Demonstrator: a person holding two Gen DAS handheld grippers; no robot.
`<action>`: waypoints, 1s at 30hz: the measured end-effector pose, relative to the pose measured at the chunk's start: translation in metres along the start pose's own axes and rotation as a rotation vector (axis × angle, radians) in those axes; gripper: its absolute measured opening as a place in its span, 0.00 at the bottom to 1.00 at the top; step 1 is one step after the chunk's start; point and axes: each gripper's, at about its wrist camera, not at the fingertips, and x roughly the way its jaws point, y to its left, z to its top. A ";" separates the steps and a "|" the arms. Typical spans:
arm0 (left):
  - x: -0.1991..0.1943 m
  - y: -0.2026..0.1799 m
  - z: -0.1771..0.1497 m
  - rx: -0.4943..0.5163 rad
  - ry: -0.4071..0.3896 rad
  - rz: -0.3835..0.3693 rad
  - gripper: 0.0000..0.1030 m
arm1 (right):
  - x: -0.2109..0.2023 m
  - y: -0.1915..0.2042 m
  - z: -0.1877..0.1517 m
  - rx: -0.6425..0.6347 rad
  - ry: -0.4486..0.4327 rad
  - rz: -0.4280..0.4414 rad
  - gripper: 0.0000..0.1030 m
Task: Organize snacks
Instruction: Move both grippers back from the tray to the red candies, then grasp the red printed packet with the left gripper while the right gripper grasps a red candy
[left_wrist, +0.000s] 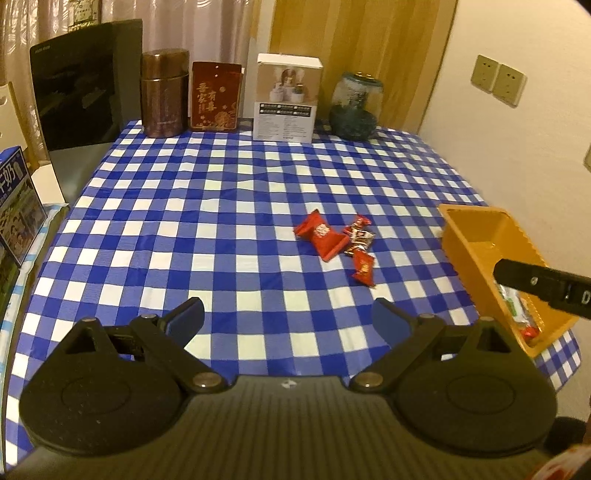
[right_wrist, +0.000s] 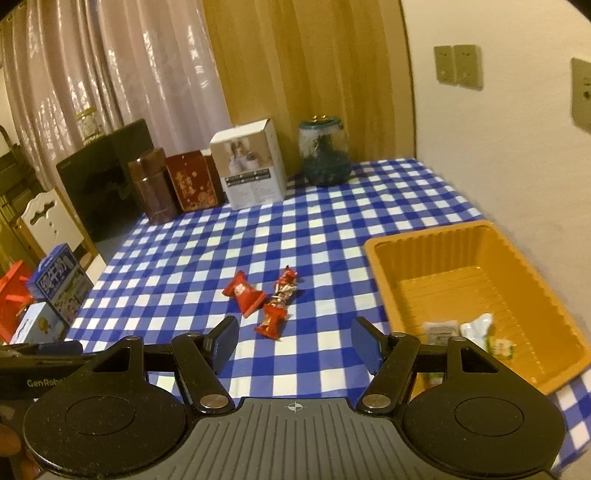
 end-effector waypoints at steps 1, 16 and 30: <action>0.004 0.003 0.001 -0.007 -0.002 0.004 0.93 | 0.007 0.000 -0.001 0.001 0.003 -0.001 0.66; 0.068 0.029 0.009 -0.077 0.041 0.018 0.93 | 0.117 0.010 -0.011 0.025 0.056 0.009 0.65; 0.107 0.032 0.015 -0.073 0.057 0.017 0.93 | 0.180 0.013 -0.014 0.047 0.122 0.027 0.39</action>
